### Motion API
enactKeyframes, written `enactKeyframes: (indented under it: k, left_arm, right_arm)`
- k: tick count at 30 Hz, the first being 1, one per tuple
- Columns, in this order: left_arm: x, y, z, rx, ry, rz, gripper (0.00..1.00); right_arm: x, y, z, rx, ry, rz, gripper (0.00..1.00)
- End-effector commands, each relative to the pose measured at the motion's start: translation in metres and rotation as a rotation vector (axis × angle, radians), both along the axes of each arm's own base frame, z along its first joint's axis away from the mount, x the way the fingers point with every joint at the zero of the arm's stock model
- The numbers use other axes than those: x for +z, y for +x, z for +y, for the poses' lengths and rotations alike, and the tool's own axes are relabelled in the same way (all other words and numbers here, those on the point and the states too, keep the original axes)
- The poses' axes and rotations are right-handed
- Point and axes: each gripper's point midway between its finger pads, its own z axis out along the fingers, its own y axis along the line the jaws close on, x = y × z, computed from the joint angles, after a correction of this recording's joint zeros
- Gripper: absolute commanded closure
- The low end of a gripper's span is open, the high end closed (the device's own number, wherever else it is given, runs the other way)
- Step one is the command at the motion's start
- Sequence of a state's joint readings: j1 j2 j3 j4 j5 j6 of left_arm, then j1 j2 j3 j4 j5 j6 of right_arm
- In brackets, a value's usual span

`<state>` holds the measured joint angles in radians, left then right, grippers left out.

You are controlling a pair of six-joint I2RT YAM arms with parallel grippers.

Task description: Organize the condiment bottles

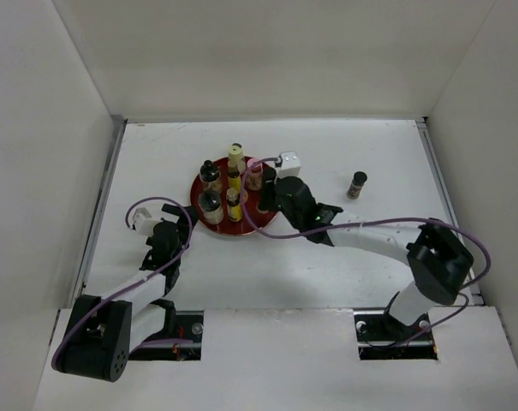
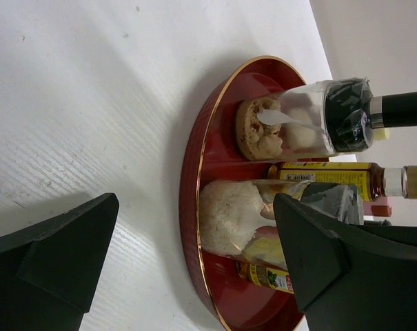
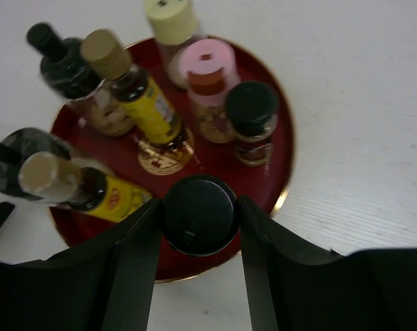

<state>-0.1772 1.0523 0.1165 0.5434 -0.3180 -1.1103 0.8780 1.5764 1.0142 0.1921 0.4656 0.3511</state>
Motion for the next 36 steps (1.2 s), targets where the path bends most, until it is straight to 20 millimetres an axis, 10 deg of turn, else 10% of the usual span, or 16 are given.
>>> enactKeyframes:
  k: [1, 12, 26, 36]
  left_arm:
    - [0.014, 0.005, 0.001, 0.007, -0.003, -0.058, 0.00]
    - [0.015, 0.004, 0.000, 0.001, -0.010, -0.062, 0.00]
    - [0.014, 0.006, 0.000, -0.001, -0.009, -0.055, 0.00]
    - [0.013, 0.005, 0.000, 0.001, -0.009, -0.052, 0.00]
  right_arm:
    - [0.029, 0.015, 0.035, 0.020, 0.069, -0.074, 0.65]
    - [0.005, 0.050, 0.075, 0.015, 0.002, -0.108, 0.64]
    - [-0.034, 0.066, 0.072, -0.052, -0.010, -0.074, 0.51]
    - [0.013, 0.053, 0.057, -0.066, 0.069, -0.114, 0.29]
